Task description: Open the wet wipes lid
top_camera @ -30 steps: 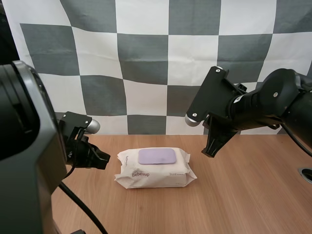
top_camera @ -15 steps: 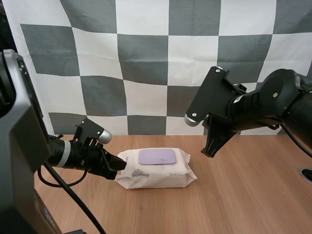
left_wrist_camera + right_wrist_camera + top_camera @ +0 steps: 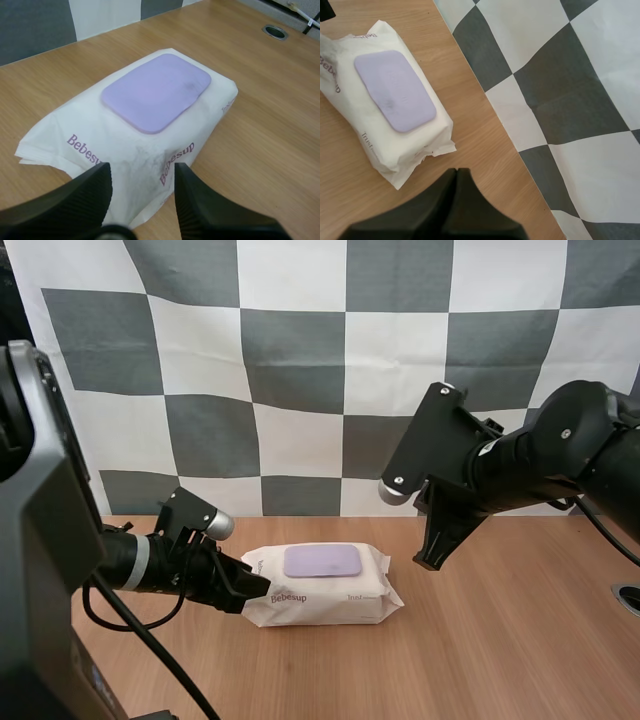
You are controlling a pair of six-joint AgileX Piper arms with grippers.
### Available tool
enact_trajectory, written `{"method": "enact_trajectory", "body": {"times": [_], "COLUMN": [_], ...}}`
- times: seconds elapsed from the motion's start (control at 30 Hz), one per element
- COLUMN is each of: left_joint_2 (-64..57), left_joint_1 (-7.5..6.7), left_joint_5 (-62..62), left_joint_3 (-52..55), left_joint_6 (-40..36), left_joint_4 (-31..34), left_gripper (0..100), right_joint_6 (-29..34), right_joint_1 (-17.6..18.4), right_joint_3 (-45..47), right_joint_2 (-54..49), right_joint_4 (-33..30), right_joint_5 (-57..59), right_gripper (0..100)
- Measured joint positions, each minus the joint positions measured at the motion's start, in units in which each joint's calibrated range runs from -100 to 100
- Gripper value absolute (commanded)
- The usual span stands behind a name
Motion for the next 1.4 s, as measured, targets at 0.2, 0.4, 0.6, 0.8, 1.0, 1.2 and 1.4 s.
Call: {"method": "enact_trajectory", "body": {"times": [0.2,0.4,0.6,0.8,1.0,1.2,1.4], "left_joint_2": [0.55,5.58,8.32,8.2,8.2,8.2,8.2], "left_joint_1": [-0.06,-0.43,-3.94,-6.61,-6.61,-6.61,-6.61], "left_joint_5": [-3.09,-1.22,-5.42,-15.86,-16.42,-16.22,-15.98], "left_joint_3": [0.0,0.18,0.18,0.04,-0.82,-0.82,-0.82], "left_joint_6": [0.1,0.1,0.1,0.1,0.1,0.1,0.1], "left_joint_4": [-0.13,0.1,-0.65,-3.11,-6.06,-6.8,-6.43], "left_gripper": [67,67,67,67,67,41,0], "right_joint_6": [0.0,0.0,0.0,0.0,0.0,0.0,-0.47], "right_joint_1": [0.0,0.0,0.0,0.0,0.0,0.0,0.0], "right_joint_3": [0.0,0.0,0.0,0.0,0.0,0.0,0.0], "right_joint_2": [-0.13,-0.13,-0.13,-0.13,-0.13,-0.13,-0.13], "right_joint_4": [0.23,1.71,2.06,1.89,1.89,2.63,2.75], "right_joint_5": [0.39,0.24,0.24,0.24,0.24,0.24,1.05], "right_gripper": [0,0,0,0,0,0,0]}}
